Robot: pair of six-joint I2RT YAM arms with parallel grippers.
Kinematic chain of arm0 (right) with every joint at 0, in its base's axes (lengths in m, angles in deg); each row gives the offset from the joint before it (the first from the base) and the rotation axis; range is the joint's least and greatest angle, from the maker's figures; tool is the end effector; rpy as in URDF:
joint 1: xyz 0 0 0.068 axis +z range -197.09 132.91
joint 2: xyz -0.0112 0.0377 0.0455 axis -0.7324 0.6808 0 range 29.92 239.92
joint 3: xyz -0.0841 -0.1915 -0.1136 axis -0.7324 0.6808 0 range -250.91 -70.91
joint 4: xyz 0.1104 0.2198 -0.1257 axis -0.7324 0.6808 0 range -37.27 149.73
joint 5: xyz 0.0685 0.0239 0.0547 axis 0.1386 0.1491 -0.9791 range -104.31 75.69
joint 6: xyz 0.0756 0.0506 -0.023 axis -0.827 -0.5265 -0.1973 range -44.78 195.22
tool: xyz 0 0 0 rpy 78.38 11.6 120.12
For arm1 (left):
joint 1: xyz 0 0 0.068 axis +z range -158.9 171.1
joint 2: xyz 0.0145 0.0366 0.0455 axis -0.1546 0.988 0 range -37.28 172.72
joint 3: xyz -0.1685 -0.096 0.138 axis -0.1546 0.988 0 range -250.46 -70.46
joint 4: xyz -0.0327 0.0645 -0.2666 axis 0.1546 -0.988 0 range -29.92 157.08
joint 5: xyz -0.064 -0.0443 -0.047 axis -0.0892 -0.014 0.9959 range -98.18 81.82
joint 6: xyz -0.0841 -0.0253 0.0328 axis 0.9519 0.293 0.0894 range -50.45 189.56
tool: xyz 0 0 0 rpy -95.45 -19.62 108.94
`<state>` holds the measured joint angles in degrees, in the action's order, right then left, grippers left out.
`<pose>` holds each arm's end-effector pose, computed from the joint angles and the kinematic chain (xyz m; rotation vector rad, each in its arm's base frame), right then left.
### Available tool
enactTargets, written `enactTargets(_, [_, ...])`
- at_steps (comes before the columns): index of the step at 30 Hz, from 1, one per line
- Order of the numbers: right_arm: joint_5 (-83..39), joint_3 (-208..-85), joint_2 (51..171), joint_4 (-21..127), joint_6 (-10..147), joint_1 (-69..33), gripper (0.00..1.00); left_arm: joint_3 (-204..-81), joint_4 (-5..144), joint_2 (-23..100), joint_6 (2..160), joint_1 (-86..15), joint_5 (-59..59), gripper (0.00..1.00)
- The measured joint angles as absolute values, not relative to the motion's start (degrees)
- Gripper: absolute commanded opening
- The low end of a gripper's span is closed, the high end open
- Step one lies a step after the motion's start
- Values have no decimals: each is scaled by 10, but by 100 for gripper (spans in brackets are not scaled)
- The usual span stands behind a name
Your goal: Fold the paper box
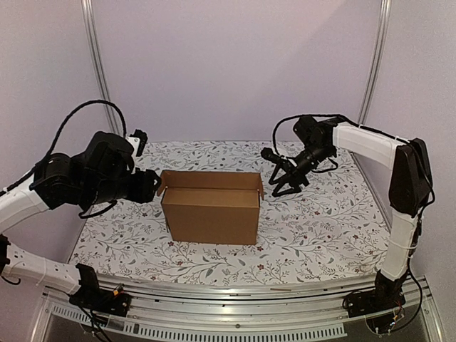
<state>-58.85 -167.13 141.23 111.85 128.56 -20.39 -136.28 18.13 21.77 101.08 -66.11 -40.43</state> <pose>0.3367 0.2357 0.1866 -1.7496 1.8586 0.9339 0.1801 -0.1962 0.3014 0.2109 2.1733 -0.2238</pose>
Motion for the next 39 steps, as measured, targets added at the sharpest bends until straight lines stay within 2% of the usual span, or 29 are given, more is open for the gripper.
enactTargets(6, [-598,-1654,1412,1119,1310,-193,62,-1354,184,254,981,-569,-315,44])
enactTargets(10, [-600,-1645,1412,1118,1320,-181,61,-1355,194,271,954,-520,-253,40])
enactTargets(13, [-603,-1645,1412,1113,1321,-163,61,-1357,199,293,940,-514,-214,36])
enactTargets(16, [-607,-1645,1415,1109,1321,-148,61,-1357,202,311,930,-514,-188,28])
enactTargets(23, [-618,-1638,1419,1102,1319,-138,61,-1360,215,333,915,-513,-176,14])
enactTargets(39, [-639,-1513,1363,1105,1307,-132,61,-1401,254,399,836,-510,-208,10])
